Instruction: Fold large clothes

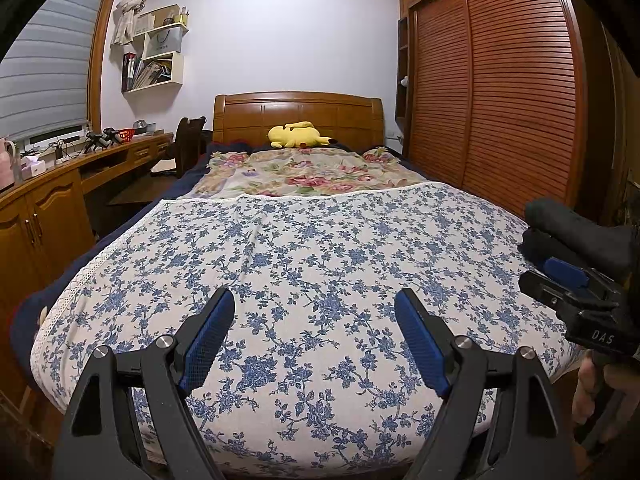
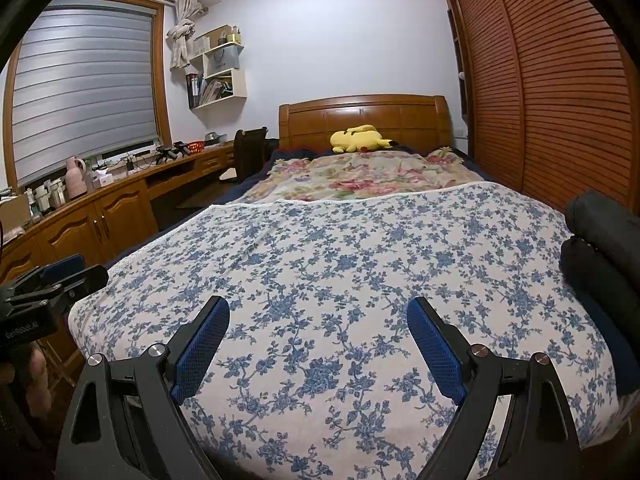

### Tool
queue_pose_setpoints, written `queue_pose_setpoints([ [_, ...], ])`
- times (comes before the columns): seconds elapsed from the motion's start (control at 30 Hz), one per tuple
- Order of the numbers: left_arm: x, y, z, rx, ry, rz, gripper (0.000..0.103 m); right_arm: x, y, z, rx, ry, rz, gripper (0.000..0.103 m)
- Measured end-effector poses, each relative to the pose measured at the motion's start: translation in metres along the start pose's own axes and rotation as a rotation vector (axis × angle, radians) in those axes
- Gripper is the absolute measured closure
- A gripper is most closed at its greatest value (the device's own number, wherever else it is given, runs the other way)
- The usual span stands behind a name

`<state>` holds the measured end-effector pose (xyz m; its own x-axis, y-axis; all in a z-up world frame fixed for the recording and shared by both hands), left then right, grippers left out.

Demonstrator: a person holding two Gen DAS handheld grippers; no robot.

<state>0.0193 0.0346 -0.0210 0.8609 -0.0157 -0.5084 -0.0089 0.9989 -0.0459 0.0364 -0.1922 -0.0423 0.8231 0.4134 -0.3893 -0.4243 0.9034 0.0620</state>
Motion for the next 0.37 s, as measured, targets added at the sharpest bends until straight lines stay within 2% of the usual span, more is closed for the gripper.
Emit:
queue_pose_setpoints([
  [0.37,0.0,-0.0002,-0.0003,0.001,0.0,0.001,0.02,0.0021,0.0029,-0.0006,0.008,0.002,0.003,0.012],
])
Point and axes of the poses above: each gripper's, at about its wrist camera, not at the fingertips, and x roughly the way its jaws point, y to its left, z to its top, the point moved 3 cm from there along x, roughly the way its jaws point, and after that the axes turned 6 degrees about y, right-handed, at the moved point
